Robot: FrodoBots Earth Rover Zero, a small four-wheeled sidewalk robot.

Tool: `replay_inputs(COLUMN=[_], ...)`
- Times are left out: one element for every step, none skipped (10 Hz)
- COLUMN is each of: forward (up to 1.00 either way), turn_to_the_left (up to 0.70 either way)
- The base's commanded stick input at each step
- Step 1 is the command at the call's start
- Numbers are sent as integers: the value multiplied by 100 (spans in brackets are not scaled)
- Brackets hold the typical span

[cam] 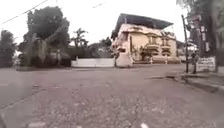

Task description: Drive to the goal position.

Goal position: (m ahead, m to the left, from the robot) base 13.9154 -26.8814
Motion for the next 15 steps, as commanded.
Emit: replay_inputs(forward=[100, 100, 100, 100, 100, 100, 100, 100, 100, 100, 100, 100, 100, 100, 100], turn_to_the_left=[-27, -27, -27, -27, -22, -3, 0, 0, -6, -27, -27, 0, 0, 0, -2])
